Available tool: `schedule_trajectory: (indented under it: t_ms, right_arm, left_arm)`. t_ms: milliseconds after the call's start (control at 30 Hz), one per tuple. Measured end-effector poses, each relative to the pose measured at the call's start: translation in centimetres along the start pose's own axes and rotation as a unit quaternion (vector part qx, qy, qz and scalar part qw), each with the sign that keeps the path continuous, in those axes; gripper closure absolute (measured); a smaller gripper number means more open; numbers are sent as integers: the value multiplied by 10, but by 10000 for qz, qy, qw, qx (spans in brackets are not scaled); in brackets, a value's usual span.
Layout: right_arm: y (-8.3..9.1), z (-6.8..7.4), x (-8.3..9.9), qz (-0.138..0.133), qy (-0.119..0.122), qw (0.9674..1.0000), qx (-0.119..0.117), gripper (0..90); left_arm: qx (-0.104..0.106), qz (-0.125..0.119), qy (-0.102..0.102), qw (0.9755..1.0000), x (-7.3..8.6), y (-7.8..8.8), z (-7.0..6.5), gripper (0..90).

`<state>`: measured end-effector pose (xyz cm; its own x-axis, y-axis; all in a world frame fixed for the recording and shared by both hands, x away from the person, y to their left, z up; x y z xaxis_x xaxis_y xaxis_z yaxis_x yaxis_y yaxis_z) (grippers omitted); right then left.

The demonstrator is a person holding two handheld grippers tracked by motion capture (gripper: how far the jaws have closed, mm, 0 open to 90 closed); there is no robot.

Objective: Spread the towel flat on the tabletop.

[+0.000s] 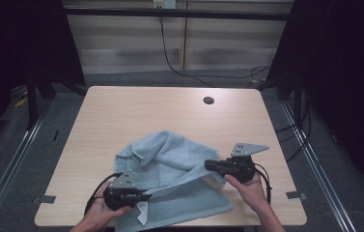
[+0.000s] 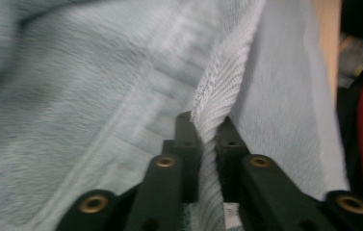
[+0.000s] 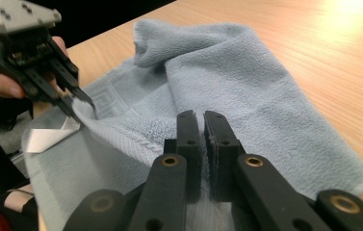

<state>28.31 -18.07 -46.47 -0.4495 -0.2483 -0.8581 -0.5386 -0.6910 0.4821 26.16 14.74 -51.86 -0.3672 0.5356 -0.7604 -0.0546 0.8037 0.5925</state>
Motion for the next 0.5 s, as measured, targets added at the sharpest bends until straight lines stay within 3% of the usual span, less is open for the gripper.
schedule_trajectory:
  t_ms: [100, 167, 233, 267, 300, 333, 367, 400, 433, 467, 500]
  right_arm:
    - [-1, -3, -1, -6, -73, 10000, 31, 858]
    - [3, -4, -5, -72, -82, 9999, 7, 859]
    - [9, -6, -21, -233, -47, 9997, 41, 859]
    - [10, -7, -28, -281, -24, 9996, 85, 859]
    - [12, -9, -36, -336, -8, 9994, 124, 859]
    - [13, -12, -45, -398, 11, 9991, 149, 859]
    - [14, -15, -54, -480, 10, 9987, 165, 860]
    - [14, -15, -54, -480, 10, 9987, 165, 860]
    - [17, -21, -74, -703, -38, 9974, 137, 859]
    - [17, -24, -85, -790, -25, 9968, 145, 860]
    - [17, -24, -85, -790, -25, 9968, 145, 860]
  left_arm:
    - [67, -456, 279, 9985, -8, 14, 7, 856]
    - [12, -675, 247, 9974, -17, 24, 8, 856]
    - [-102, -815, 197, 9964, -31, 32, 10, 856]
    - [-168, -893, 91, 9958, -49, 40, 14, 856]
    - [-168, -893, 91, 9958, -49, 40, 14, 856]
    - [-281, -903, -26, 9955, -60, 45, 17, 856]
    - [-402, -1095, -73, 9931, -82, 59, 26, 856]
    - [-402, -1095, -73, 9931, -82, 59, 26, 856]
    - [-598, -1214, -102, 9907, -104, 72, 37, 856]
    - [-678, -1289, -87, 9893, -114, 78, 44, 856]
    - [-678, -1289, -87, 9893, -114, 78, 44, 856]
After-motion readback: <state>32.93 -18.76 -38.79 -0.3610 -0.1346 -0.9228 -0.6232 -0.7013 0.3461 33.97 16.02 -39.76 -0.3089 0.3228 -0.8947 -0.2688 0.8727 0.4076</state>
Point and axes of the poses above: each handheld gripper's, and its own axes: y roughly backward along the jaws, x roughly out of its underside, z roughly to its left, the point moved 4 cm from there along -y, roughly forward along the jaws, and after that the axes turned 7 degrees about x, right-handed, at the moved point
